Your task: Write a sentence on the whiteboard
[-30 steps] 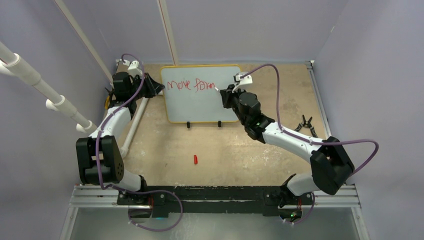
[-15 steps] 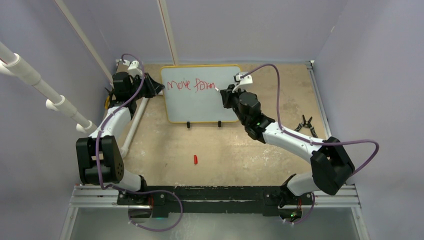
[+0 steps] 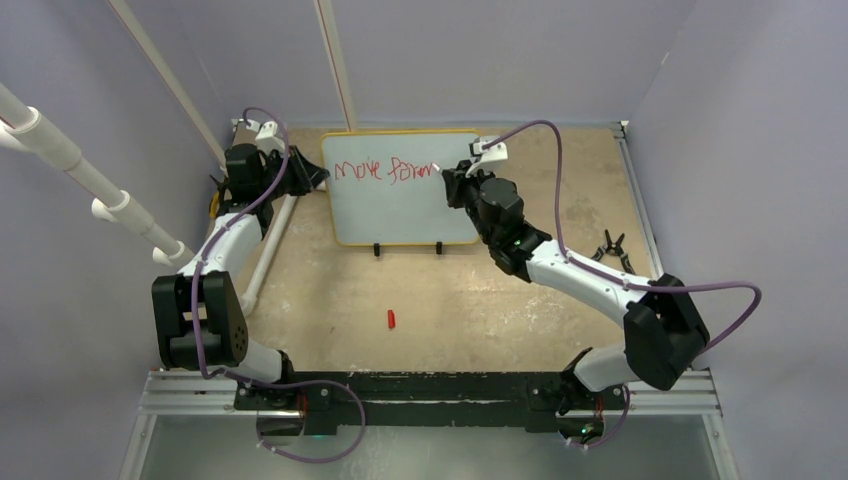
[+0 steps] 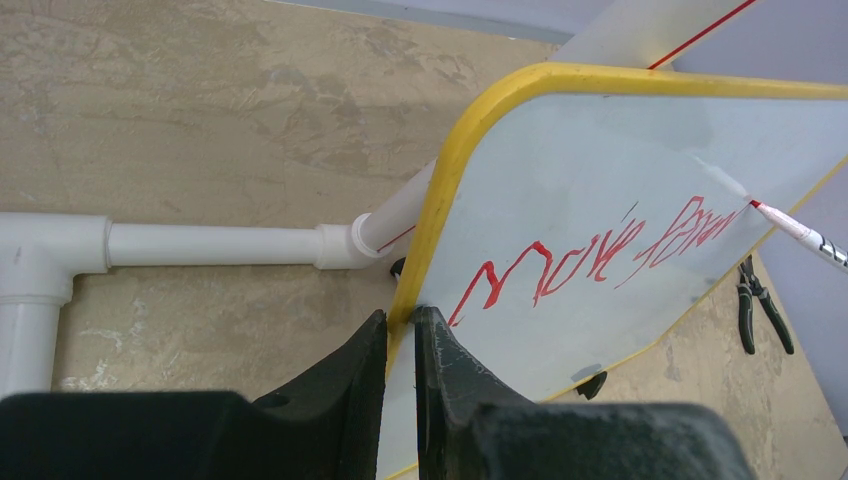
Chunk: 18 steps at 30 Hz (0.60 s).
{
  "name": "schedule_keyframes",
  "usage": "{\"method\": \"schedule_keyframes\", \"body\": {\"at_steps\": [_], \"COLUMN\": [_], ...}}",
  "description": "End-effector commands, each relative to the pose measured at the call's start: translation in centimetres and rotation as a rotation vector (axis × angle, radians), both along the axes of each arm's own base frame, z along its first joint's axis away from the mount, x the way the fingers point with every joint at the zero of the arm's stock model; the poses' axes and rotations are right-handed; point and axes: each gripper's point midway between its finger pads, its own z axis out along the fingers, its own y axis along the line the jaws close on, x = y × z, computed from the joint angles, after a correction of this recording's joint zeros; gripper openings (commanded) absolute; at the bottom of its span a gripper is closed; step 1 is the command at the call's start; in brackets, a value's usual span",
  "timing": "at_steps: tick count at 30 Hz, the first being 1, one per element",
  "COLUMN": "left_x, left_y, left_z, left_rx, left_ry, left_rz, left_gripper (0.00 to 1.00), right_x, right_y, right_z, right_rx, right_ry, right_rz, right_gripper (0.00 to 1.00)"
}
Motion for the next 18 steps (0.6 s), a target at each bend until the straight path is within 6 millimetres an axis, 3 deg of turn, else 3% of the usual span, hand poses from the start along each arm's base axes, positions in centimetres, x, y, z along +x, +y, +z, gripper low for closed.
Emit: {"method": "schedule_keyframes", "body": {"at_steps": [1, 8, 18], "left_x": [-0.1, -0.2, -0.2], "left_y": [-0.3, -0.3, -0.3], "left_z": [1.9, 1.9, 1.9], "left_rx": [0.000, -0.002, 0.000], "left_ry": [-0.062, -0.061, -0.062], "left_rz": [-0.015, -0.015, -0.014], "left_gripper": [0.15, 0.15, 0.15], "right_x": [0.0, -1.6, -0.6], "right_y": [-0.6, -1.2, -1.6], "right_z": [2.8, 2.2, 1.1], "right_rx": [0.035, 0.047, 0.024], "right_ry": [-0.076, -0.065, -0.030], "right_rz": [-0.012, 0.018, -0.018], "right_gripper": [0.00, 0.00, 0.00]}}
